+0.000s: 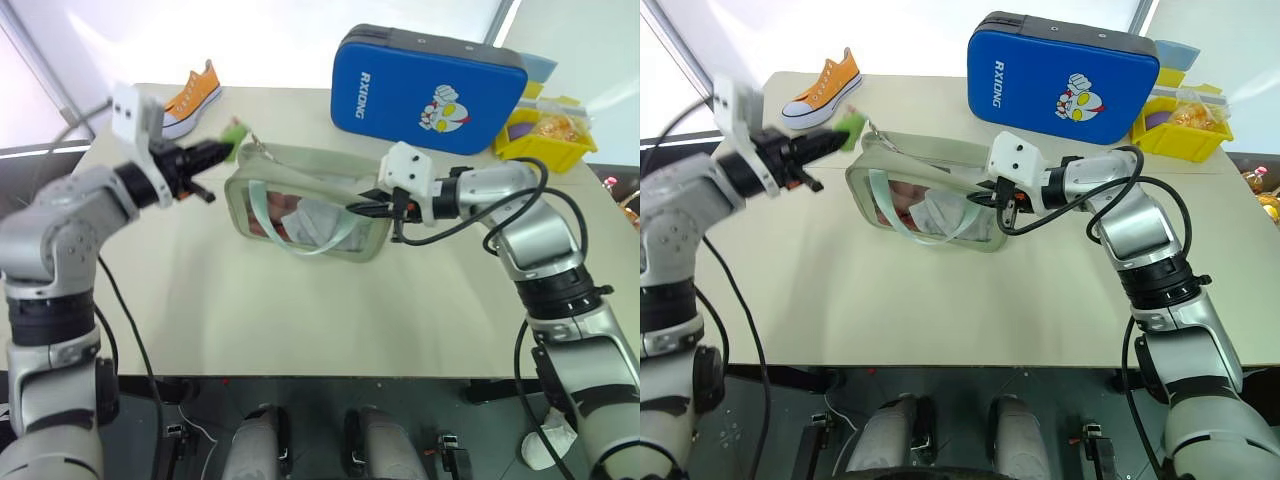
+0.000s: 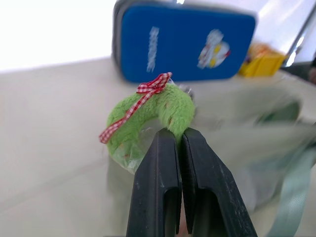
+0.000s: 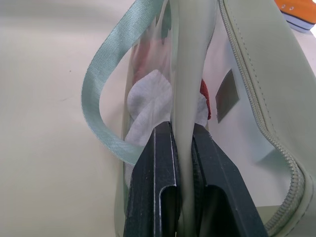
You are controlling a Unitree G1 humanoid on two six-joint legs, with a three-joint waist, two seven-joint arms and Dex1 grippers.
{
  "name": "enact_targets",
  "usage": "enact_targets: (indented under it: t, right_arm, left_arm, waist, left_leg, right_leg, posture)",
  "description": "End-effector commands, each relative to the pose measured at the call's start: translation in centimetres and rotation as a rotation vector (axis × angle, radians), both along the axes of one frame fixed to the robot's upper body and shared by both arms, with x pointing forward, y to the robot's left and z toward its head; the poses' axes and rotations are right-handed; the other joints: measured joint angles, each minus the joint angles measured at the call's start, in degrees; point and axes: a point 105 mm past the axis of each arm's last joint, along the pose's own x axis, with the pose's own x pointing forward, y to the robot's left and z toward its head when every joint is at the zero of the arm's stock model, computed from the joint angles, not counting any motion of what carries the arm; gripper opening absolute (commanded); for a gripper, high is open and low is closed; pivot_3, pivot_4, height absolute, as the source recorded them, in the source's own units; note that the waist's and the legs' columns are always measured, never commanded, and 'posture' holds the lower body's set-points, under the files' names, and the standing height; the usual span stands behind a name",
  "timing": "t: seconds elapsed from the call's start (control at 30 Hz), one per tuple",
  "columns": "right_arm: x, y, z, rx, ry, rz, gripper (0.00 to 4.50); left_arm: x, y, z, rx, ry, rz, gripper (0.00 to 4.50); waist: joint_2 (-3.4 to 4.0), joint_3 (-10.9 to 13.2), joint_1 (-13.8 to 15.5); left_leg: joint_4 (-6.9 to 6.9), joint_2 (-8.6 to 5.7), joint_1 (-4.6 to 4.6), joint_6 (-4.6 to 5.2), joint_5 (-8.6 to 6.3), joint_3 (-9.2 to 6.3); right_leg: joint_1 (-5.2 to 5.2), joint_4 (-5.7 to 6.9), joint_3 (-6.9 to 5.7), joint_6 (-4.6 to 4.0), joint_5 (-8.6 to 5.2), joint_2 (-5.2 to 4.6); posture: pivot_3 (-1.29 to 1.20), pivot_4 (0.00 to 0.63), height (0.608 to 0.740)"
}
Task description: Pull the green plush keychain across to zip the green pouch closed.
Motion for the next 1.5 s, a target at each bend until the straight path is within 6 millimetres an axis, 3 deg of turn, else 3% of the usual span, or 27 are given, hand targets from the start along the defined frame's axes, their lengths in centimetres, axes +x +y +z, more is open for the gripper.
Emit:
enact_targets:
  t: [0.03,0.13,0.27,0.4,0.6,0.77,0.87,1.0,1.1,1.23,1.4,1.5]
  right_arm:
    - [-0.2,0.7,1.2,0.013,-0.051,0.029,0.0]
    - [-0.2,1.1,1.5,0.018,-0.06,0.034,0.0]
    - [-0.1,1.3,1.6,0.024,-0.064,0.034,0.0]
    - [0.1,1.2,1.7,0.027,-0.066,0.024,0.0]
    - [0.4,1.3,1.7,0.038,-0.067,0.016,0.0]
    - [0.5,1.3,1.9,0.032,-0.071,0.019,0.0]
    - [0.5,1.3,2.0,0.029,-0.073,0.022,0.0]
    - [0.4,1.2,2.0,0.028,-0.069,0.022,0.0]
    - [0.3,1.1,1.9,0.022,-0.067,0.021,0.0]
    - [0.3,1.0,1.9,0.019,-0.069,0.017,0.0]
    - [0.6,0.5,2.1,0.017,-0.078,-0.006,0.0]
    - [0.8,0.3,2.4,0.02,-0.077,-0.013,0.0]
  left_arm:
    - [-0.9,-2.7,-0.4,0.148,-0.059,-0.091,0.02]
    - [-0.6,-3.6,-1.9,0.245,-0.063,-0.117,0.02]
    - [0.4,-2.9,-3.4,0.347,-0.07,-0.081,0.02]
    - [0.2,-2.8,-2.2,0.319,-0.097,-0.102,1.33]
    - [0.2,-1.0,-2.1,0.377,-0.069,-0.071,4.47]
    - [0.1,1.7,-2.2,0.394,-0.042,-0.016,4.47]
    - [0.9,2.9,-3.4,0.383,-0.019,0.033,4.47]
    - [2.9,3.6,-4.8,0.312,-0.02,0.119,4.47]
    - [3.2,3.1,-5.6,0.305,-0.015,0.093,4.47]
    - [3.0,2.8,-5.4,0.28,-0.026,0.065,2.75]
    - [1.9,2.4,-5.2,0.271,-0.011,0.016,0.13]
    - [1.5,2.0,-5.4,0.28,0.003,0.005,0.02]
  waist:
    - [0.02,0.0,-0.2]
    - [0.02,0.0,-0.3]
    - [0.02,0.0,-0.3]
    - [0.02,0.0,-0.1]
    - [0.02,0.0,-0.3]
    - [0.03,0.0,-0.2]
    - [0.03,0.0,-0.1]
    - [0.02,0.0,0.1]
    - [0.01,0.0,0.0]
    - [0.02,0.0,0.0]
    - [0.02,0.0,0.0]
    - [0.02,0.0,0.0]
  left_leg:
    - [-0.01,0.0,0.01,0.0,0.0,0.01]
    - [-0.02,-0.01,0.03,-0.05,0.03,0.03]
    - [-0.02,0.0,0.03,-0.07,0.04,0.03]
    - [-0.01,0.03,0.02,-0.06,0.04,0.03]
    - [-0.01,0.03,0.02,-0.06,0.04,0.02]
    - [-0.02,0.04,0.02,-0.06,0.04,0.02]
    - [-0.01,0.04,0.01,-0.05,0.04,0.02]
    - [0.0,0.04,-0.01,-0.05,0.04,0.0]
    - [0.02,0.03,-0.05,-0.04,0.03,0.01]
    - [0.01,0.03,-0.05,-0.03,0.03,0.01]
    - [0.01,0.04,-0.05,-0.03,0.03,0.01]
    - [0.01,0.04,-0.05,-0.03,0.03,0.0]
  right_leg:
    - [0.0,0.0,0.01,0.0,0.0,0.0]
    - [-0.01,0.01,0.01,0.0,0.0,0.1]
    - [-0.02,0.01,0.01,0.0,0.0,0.14]
    - [-0.03,0.0,0.01,0.0,0.0,0.12]
    - [-0.03,0.01,0.01,0.0,0.0,0.12]
    - [-0.05,0.01,0.02,0.0,0.0,0.11]
    - [-0.04,0.01,0.02,-0.01,0.0,0.1]
    - [-0.04,0.01,0.0,-0.01,0.0,0.1]
    - [-0.04,0.01,0.0,0.0,0.0,0.09]
    - [-0.06,0.01,0.0,0.0,0.0,0.09]
    - [-0.06,0.01,0.0,0.0,0.0,0.09]
    - [-0.06,0.01,0.0,0.0,0.0,0.08]
  posture:
    - [0.0,0.15,0.74]
    - [0.0,0.15,0.74]
    - [0.0,0.15,0.74]
    - [0.0,0.15,0.74]
    - [0.0,0.15,0.74]
    - [0.0,0.15,0.74]
    - [0.0,0.15,0.74]
    - [0.0,0.15,0.74]
    - [0.0,0.15,0.74]
    - [0.0,0.15,0.74]
    - [0.0,0.15,0.74]
    - [0.0,0.15,0.74]
